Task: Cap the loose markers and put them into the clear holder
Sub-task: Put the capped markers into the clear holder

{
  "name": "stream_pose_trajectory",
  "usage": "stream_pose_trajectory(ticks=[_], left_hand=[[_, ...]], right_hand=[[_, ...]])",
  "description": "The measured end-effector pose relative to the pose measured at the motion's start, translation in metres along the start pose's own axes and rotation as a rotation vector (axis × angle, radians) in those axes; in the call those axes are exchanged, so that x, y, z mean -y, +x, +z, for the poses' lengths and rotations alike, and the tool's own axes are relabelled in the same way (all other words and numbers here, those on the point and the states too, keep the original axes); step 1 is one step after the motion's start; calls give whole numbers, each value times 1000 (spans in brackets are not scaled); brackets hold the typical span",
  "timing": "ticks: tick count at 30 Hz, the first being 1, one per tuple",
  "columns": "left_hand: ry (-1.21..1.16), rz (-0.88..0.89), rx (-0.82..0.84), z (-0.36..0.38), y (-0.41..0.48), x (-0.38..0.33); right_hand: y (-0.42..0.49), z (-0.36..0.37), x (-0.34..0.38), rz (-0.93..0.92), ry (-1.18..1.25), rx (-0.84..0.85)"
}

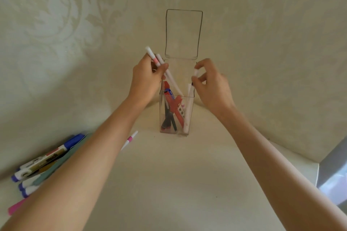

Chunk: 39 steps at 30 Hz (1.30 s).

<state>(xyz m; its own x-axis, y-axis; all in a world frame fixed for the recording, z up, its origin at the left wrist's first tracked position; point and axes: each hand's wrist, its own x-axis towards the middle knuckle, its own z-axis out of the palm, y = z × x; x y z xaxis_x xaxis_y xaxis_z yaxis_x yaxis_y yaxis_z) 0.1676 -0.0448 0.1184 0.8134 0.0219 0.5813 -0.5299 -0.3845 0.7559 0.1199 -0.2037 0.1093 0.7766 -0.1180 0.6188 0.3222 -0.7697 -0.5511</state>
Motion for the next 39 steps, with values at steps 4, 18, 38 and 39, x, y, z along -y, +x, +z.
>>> stream_pose_trajectory(ticks=[4,18,38,39], left_hand=[[6,14,23,-3,2,0],[483,-161,631,17,24,-3],[731,-390,430,-191,-138,96],[760,-397,464,-192,-144,101]], right_hand=[[0,6,-4,15,-137,156],[13,5,-3,25,55,43],[-96,129,46,131,-142,566],[-98,136,50,157,-202,562]])
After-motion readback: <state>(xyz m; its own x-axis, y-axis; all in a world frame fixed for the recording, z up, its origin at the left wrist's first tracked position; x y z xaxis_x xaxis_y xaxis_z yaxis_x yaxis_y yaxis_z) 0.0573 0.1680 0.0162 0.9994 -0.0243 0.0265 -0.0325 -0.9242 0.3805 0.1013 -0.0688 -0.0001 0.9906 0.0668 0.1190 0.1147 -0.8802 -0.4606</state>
